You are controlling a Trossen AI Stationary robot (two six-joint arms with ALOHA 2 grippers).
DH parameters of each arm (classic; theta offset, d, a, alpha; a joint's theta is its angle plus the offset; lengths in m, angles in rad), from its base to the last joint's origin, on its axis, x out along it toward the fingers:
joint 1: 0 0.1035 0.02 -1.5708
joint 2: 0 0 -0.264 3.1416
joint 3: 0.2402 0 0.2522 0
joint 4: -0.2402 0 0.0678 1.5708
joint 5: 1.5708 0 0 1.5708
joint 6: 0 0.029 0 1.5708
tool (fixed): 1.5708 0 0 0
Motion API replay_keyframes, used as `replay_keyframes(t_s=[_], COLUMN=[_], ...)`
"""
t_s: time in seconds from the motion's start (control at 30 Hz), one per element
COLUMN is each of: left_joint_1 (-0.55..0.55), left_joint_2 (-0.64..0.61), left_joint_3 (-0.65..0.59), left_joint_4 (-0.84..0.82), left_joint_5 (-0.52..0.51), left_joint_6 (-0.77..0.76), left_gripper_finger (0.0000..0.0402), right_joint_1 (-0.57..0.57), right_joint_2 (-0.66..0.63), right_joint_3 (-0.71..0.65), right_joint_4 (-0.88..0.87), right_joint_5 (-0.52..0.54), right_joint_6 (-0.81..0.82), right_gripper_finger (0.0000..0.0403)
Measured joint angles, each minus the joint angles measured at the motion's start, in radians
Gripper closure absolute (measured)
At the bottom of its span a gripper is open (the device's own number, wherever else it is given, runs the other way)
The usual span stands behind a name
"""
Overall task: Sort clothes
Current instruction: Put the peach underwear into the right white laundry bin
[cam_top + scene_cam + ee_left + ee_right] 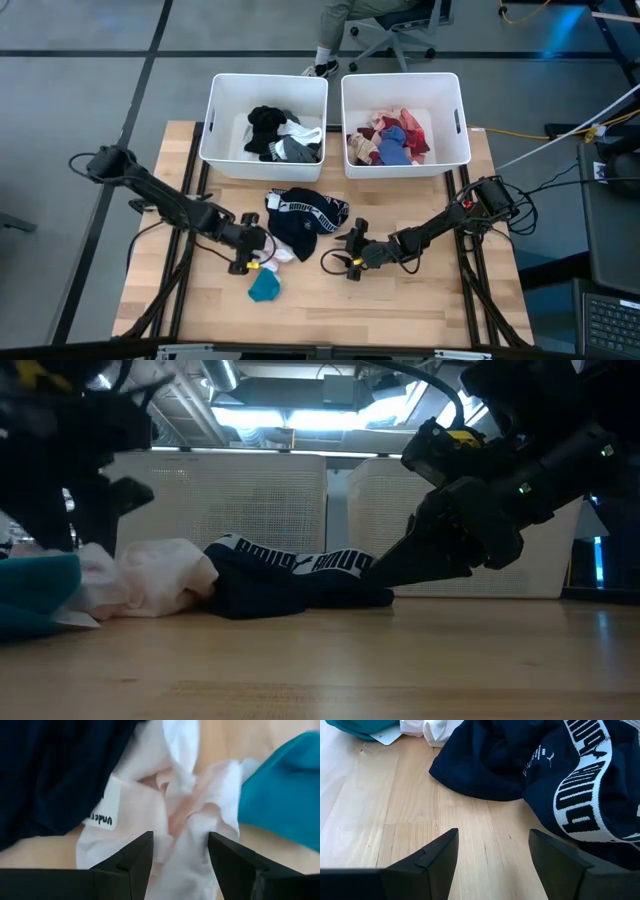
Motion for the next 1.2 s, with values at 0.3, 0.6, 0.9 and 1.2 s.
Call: replay_keyframes(t_s=[0.3, 0.6, 0.9, 1.2], left_joint_1=[0.003, 0.003, 0.003, 0.003], left_joint_2=[0.121, 0.189, 0.141, 0.0], left_joint_3=[-0.058, -0.058, -0.004, 0.069], left_joint_4=[0.135, 0.19, 0.153, 0.223], left_joint_5=[-0.056, -0.103, -0.115, -0.241], left_joint_6=[-0.02, 0.005, 0.039, 0.192], left_gripper_finger=[0.0235, 0.0361, 0.0381, 0.0387], right_joint_1=[0.0, 0.0, 0.0, 0.003], right_joint_2=[0.0, 0.0, 0.0, -0.065], right_joint_3=[0.0, 0.0, 0.0, 0.0], right_joint_4=[0.0, -0.001, -0.002, 0.019], right_joint_5=[0.001, 0.001, -0.013, -0.037], right_joint_6=[0.0, 0.0, 0.008, -0.029], right_gripper_finger=[0.0162, 0.0162, 0.0162, 0.0162])
